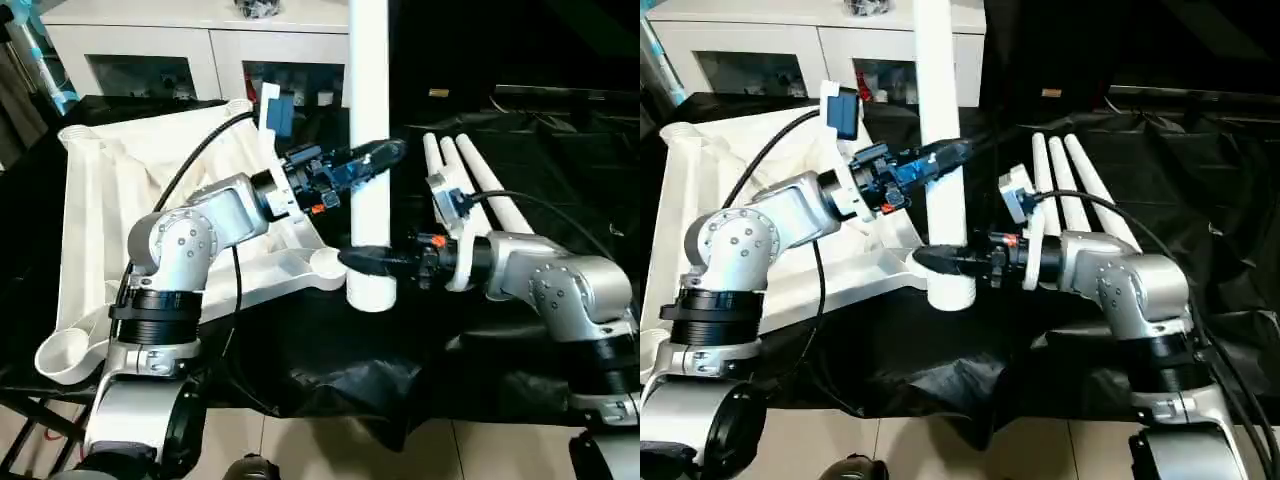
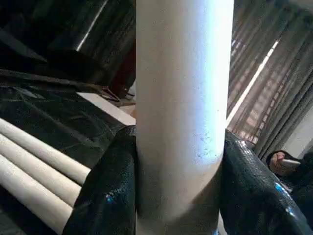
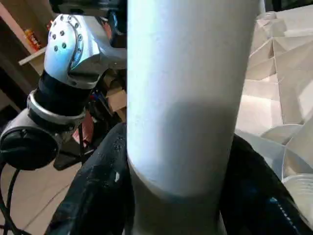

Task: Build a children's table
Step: Pick table leg

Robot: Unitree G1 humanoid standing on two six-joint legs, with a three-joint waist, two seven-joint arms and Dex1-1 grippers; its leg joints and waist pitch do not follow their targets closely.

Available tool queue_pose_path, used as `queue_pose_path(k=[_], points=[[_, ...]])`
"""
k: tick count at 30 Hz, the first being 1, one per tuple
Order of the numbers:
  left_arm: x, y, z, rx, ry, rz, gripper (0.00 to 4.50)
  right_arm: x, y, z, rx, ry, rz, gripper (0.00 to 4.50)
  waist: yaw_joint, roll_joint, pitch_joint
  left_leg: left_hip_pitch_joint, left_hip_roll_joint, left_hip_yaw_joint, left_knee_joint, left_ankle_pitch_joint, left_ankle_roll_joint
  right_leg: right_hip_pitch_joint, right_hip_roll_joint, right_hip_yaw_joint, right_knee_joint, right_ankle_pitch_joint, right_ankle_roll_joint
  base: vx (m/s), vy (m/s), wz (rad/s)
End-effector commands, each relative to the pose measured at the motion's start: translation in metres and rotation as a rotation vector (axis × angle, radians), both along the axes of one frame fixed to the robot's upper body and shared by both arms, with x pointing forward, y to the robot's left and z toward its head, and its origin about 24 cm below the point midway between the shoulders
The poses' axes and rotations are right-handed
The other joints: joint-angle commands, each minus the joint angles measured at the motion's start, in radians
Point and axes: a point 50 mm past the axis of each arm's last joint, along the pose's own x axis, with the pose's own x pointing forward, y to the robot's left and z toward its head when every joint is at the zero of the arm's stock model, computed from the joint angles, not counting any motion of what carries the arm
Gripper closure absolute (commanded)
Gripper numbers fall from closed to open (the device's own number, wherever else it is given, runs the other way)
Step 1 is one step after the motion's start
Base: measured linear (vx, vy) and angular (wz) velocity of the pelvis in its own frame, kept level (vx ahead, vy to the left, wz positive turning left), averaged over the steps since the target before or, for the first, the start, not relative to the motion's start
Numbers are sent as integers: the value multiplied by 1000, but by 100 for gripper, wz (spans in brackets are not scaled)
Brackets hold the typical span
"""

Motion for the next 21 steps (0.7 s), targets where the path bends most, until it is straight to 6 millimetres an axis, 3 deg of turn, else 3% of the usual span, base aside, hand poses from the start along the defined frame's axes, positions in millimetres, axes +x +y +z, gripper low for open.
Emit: queue_pose_path(k=[1,2,5,10,11,16,21], points=[[-3,-1,6,-21,-14,-20,262,5,-2,4,-16,-5,-58,254,5,-13,-80,31,36,-9,-58,-114,23,45,-53,19,-63,-35,-247,0,0,0],[-2,-1,4,-5,-16,2,262,5,-1,4,-12,-7,-69,254,6,-12,-81,31,37,-9,-58,-115,22,45,-53,20,-62,-30,-248,0,0,0],[4,-1,2,29,-7,99,192,7,4,5,-20,-53,-135,256,8,-8,-81,32,38,-10,-59,-118,10,44,-53,19,-62,-22,-244,0,0,0],[10,-2,2,104,-14,246,165,13,12,4,-88,-118,-257,257,8,-9,-80,33,39,-11,-62,-132,-18,44,-52,21,-66,-41,-213,0,0,0],[17,-2,-2,142,34,377,152,16,21,4,-108,-142,-326,257,8,-8,-80,32,38,-11,-63,-131,-22,45,-51,22,-65,-41,-204,0,0,0],[28,-1,-3,181,62,579,150,20,36,3,-130,-171,-453,257,5,-10,-81,31,37,-14,-65,-143,-31,45,-53,21,-69,-58,-182,0,0,0],[35,0,-5,206,88,730,167,25,43,3,-149,-177,-537,257,4,-4,-82,31,35,-15,-65,-140,-36,43,-49,22,-68,-37,-160,0,0,0]])
